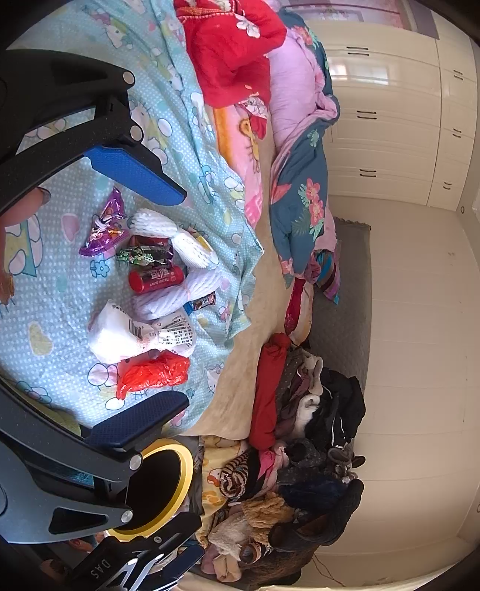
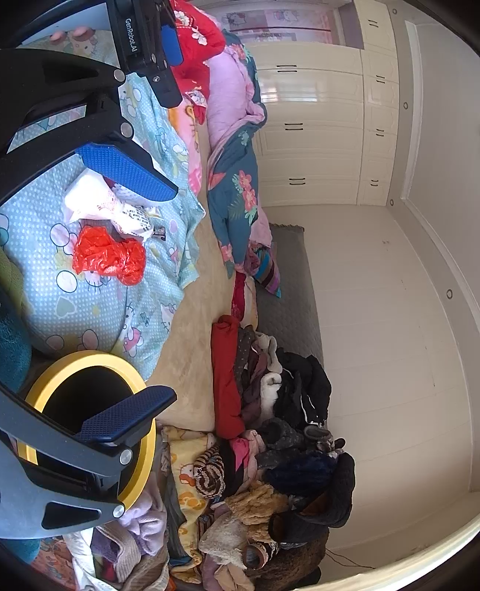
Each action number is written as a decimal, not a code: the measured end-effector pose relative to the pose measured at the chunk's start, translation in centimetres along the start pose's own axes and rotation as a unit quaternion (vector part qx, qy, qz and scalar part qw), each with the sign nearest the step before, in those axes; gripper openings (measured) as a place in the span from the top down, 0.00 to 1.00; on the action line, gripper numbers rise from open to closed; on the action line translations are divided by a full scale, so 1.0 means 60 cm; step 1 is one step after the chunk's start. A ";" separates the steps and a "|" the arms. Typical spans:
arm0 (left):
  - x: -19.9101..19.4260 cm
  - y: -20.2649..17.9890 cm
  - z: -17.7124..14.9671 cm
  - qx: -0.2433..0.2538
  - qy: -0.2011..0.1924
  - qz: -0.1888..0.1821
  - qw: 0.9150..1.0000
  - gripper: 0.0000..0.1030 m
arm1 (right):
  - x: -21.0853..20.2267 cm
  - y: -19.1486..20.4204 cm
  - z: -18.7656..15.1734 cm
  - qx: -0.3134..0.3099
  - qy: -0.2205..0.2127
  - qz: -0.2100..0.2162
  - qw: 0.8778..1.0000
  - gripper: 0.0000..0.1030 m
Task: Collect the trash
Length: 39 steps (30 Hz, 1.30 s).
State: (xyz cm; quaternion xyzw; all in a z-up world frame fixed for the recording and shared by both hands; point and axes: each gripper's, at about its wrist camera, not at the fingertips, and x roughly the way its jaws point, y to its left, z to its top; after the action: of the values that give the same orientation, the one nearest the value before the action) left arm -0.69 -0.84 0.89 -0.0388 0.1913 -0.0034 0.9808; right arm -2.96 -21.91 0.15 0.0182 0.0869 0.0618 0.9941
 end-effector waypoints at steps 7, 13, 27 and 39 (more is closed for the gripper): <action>0.001 0.001 -0.001 -0.002 0.001 0.001 1.000 0.10 | 0.006 0.005 -0.002 -0.002 0.009 0.013 1.000 0.06; 0.012 0.025 0.002 -0.019 0.009 0.024 0.999 0.10 | 0.024 0.026 -0.001 -0.002 0.029 0.046 0.999 0.06; 0.056 0.147 0.012 -0.079 0.025 0.083 0.993 0.10 | 0.108 0.127 -0.018 -0.032 0.126 0.141 0.981 0.06; 0.155 0.205 0.003 -0.101 0.082 0.050 0.990 0.11 | 0.216 0.169 -0.072 -0.070 0.251 0.141 0.955 0.06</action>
State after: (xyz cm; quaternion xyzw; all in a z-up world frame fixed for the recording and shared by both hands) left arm 7.89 11.22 -3.37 -0.1274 0.2724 0.0619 0.9517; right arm 7.72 -10.11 -5.83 -0.0554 0.3257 0.2094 0.9203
